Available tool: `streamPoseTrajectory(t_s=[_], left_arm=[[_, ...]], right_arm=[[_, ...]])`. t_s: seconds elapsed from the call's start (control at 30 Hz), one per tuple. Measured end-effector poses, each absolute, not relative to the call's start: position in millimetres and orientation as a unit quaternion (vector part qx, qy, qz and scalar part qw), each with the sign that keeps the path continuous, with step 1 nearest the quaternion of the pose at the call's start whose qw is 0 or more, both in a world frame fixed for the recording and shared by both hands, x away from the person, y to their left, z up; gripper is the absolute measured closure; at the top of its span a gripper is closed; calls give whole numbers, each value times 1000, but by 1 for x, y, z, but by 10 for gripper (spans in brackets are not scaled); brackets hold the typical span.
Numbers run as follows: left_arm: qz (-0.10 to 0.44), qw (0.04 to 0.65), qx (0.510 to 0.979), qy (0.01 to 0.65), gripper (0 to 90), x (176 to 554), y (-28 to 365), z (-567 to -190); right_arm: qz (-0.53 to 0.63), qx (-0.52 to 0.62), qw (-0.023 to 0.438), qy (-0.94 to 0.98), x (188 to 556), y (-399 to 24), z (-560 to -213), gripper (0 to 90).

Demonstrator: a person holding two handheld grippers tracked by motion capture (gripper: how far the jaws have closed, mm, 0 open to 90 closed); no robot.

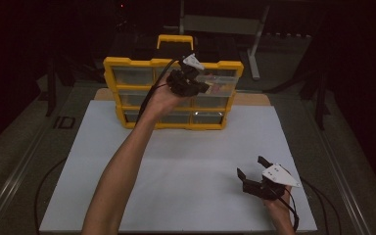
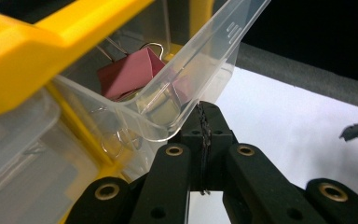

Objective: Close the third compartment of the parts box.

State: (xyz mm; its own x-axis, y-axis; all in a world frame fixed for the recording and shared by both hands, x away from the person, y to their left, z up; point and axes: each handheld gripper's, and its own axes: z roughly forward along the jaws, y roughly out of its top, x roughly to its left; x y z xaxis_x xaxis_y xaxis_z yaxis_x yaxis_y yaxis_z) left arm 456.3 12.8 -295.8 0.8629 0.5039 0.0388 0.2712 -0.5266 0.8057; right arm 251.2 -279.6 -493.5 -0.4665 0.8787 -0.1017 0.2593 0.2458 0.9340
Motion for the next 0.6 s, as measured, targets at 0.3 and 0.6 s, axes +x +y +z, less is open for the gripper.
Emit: streamPoseTrajectory(t_s=[0.3, 0.6], left_arm=[[146, 426, 852, 268, 900, 470, 17, -305], [162, 423, 840, 298, 900, 476, 15, -308]], right_arm=[[469, 398, 330, 716, 251, -280, -494, 124], [469, 397, 331, 716, 251, -280, -494, 124]])
